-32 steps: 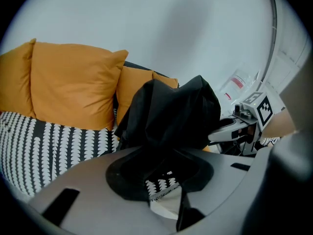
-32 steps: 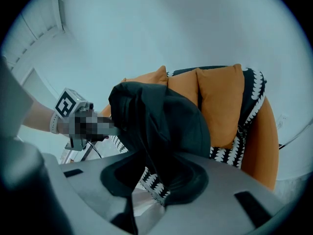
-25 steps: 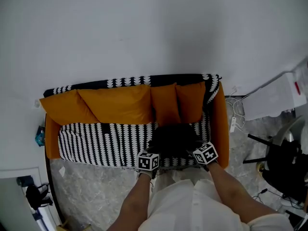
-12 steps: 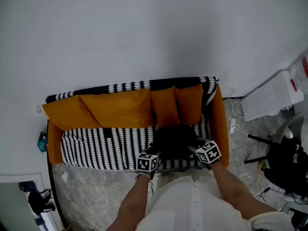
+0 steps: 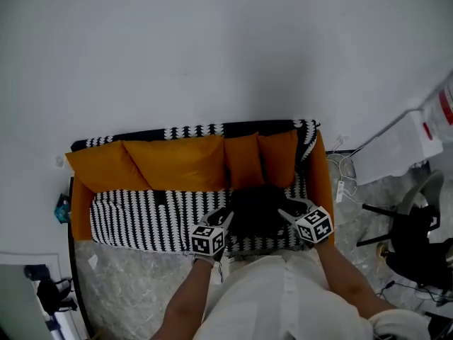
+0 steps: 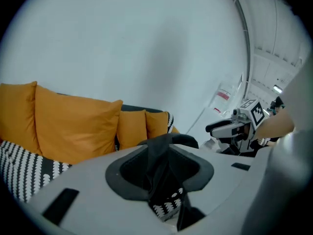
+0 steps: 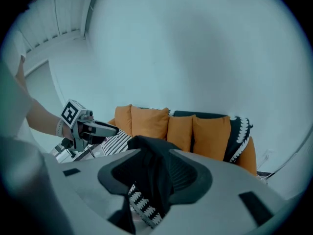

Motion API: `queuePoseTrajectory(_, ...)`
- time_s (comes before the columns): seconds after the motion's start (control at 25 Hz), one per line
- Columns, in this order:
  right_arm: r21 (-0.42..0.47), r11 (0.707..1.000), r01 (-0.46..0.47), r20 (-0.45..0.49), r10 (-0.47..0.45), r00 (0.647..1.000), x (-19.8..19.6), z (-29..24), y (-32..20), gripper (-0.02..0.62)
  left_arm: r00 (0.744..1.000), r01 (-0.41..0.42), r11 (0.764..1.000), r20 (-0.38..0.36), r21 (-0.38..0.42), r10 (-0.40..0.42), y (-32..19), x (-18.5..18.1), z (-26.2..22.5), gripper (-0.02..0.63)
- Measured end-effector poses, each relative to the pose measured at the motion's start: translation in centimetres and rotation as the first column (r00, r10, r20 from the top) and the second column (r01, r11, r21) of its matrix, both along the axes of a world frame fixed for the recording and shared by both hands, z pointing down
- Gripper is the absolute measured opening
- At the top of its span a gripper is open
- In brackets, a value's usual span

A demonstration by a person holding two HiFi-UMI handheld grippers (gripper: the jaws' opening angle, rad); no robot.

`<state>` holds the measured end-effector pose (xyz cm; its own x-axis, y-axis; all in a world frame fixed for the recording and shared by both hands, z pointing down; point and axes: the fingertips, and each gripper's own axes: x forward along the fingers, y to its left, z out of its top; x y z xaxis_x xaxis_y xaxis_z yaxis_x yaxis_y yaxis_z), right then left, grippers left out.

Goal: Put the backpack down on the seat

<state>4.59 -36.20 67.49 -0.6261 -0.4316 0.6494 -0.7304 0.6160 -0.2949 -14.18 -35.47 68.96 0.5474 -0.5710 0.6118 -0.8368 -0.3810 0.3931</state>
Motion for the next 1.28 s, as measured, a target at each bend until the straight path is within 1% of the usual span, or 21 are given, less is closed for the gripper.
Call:
queuePoseTrajectory(0.16, 0.078, 0.996, -0.030, 0.058, 0.026, 0.998, 0.1, -4.0, -0.9, 0.170, 0.999, 0.007, 0.994, -0.043, 0.111, -0.002, -1.0, -0.4, -4.6, 0.143)
queuePoseTrajectory(0.28, 0.131, 0.990, -0.054, 0.106, 0.040, 0.994, 0.4, -6.8, -1.3, 0.141, 0.998, 0.024, 0.979, -0.058, 0.201, -0.013, -1.6, -0.7, -8.1, 0.126)
queuePoseTrajectory(0.36, 0.165, 0.983, -0.077, 0.144, 0.053, 0.988, 0.8, -8.7, -1.6, 0.096, 0.997, 0.053, 0.966, -0.065, 0.255, -0.038, -1.9, -1.1, -10.2, 0.098)
queuePoseTrajectory(0.44, 0.198, 0.974, -0.107, 0.182, 0.071, 0.981, 1.2, -10.7, -1.8, 0.031, 0.994, 0.092, 0.951, -0.085, 0.296, -0.070, -2.2, -1.7, -12.2, 0.079)
queuePoseTrajectory(0.52, 0.236, 0.963, -0.130, 0.202, 0.082, 0.976, 1.8, -12.6, -2.1, 0.021, 0.990, 0.125, 0.936, -0.110, 0.328, -0.093, -2.4, -2.3, -14.0, 0.064)
queuePoseTrajectory(0.6, 0.275, 0.951, -0.143, 0.203, 0.088, 0.975, 2.3, -14.3, -2.3, 0.020, 0.988, 0.134, 0.925, -0.120, 0.356, -0.096, -2.6, -2.5, -15.5, 0.064)
queuePoseTrajectory(0.76, 0.323, 0.935, -0.151, 0.182, 0.095, 0.979, 3.2, -16.7, -2.4, 0.018, 0.994, 0.099, 0.904, -0.081, 0.416, -0.071, -2.7, -2.6, -17.8, 0.064)
queuePoseTrajectory(0.84, 0.341, 0.928, -0.152, 0.173, 0.097, 0.980, 3.4, -17.7, -2.3, 0.018, 0.995, 0.090, 0.897, -0.076, 0.433, -0.063, -2.6, -2.4, -18.6, 0.064)
queuePoseTrajectory(1.0, 0.373, 0.914, -0.159, 0.186, 0.095, 0.978, 3.7, -19.4, -2.8, 0.017, 0.994, 0.090, 0.892, -0.093, 0.444, -0.054, -2.5, -2.0, -19.3, 0.063)
queuePoseTrajectory(1.12, 0.386, 0.909, -0.158, 0.190, 0.089, 0.978, 3.6, -20.0, -3.0, 0.018, 0.994, 0.075, 0.894, -0.103, 0.441, -0.032, -2.1, -1.3, -19.3, 0.064)
queuePoseTrajectory(1.28, 0.383, 0.914, -0.136, 0.187, 0.067, 0.980, 2.7, -19.8, -2.9, 0.018, 0.992, 0.065, 0.902, -0.127, 0.427, -0.012, -1.5, -0.8, -18.9, 0.064)
